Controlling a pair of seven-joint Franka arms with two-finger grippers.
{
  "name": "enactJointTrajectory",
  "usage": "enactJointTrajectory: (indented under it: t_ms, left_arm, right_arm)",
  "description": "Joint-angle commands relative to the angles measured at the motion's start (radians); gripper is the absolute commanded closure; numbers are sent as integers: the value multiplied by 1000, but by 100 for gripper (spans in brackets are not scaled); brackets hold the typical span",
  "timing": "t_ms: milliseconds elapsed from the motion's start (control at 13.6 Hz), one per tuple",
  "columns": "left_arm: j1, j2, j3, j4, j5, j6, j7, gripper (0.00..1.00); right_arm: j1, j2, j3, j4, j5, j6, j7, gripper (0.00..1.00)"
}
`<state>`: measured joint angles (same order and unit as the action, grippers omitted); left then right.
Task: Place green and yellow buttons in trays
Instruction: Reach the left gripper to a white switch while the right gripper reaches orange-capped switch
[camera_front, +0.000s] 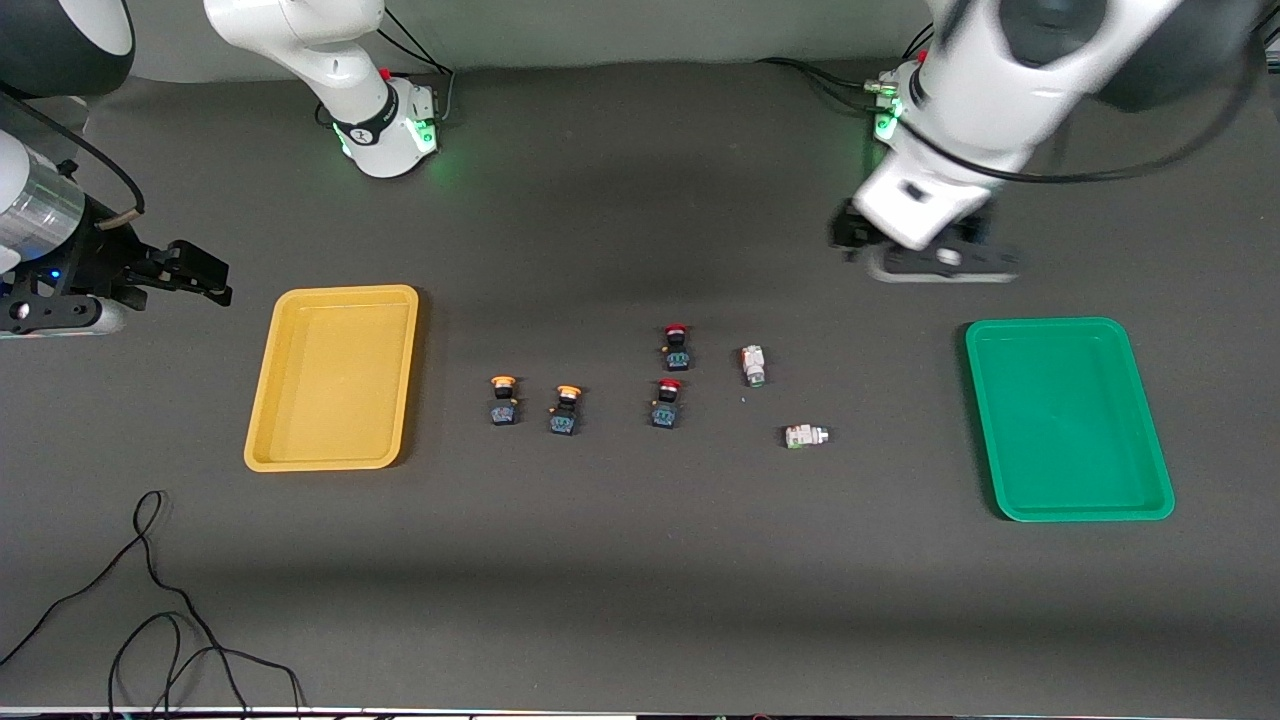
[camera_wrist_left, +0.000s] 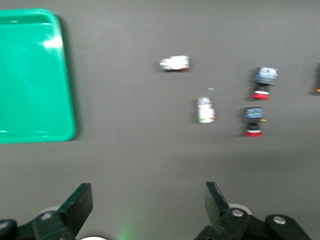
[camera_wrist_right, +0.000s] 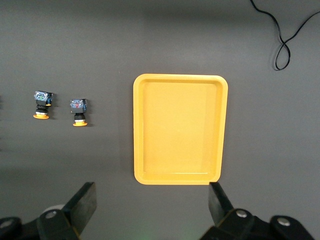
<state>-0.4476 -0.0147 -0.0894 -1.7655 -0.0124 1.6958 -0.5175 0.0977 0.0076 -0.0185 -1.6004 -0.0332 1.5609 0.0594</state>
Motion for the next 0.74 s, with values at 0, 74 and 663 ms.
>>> enactJointTrajectory:
  t_ms: [0,74,663]
  left_arm:
    - [-110,-8,17,-89,-44,117,-135,0]
    - [-146,-5,17,-112,-46,160,-166,0]
    - [-177,68,20,-245,-41,330,-179,0]
  right_arm:
    - [4,2,-5,8,21,-8,-9,1]
    - [4,3,-5,8,30,-8,-9,0]
    - [123,74,6,5,118,70,276,0]
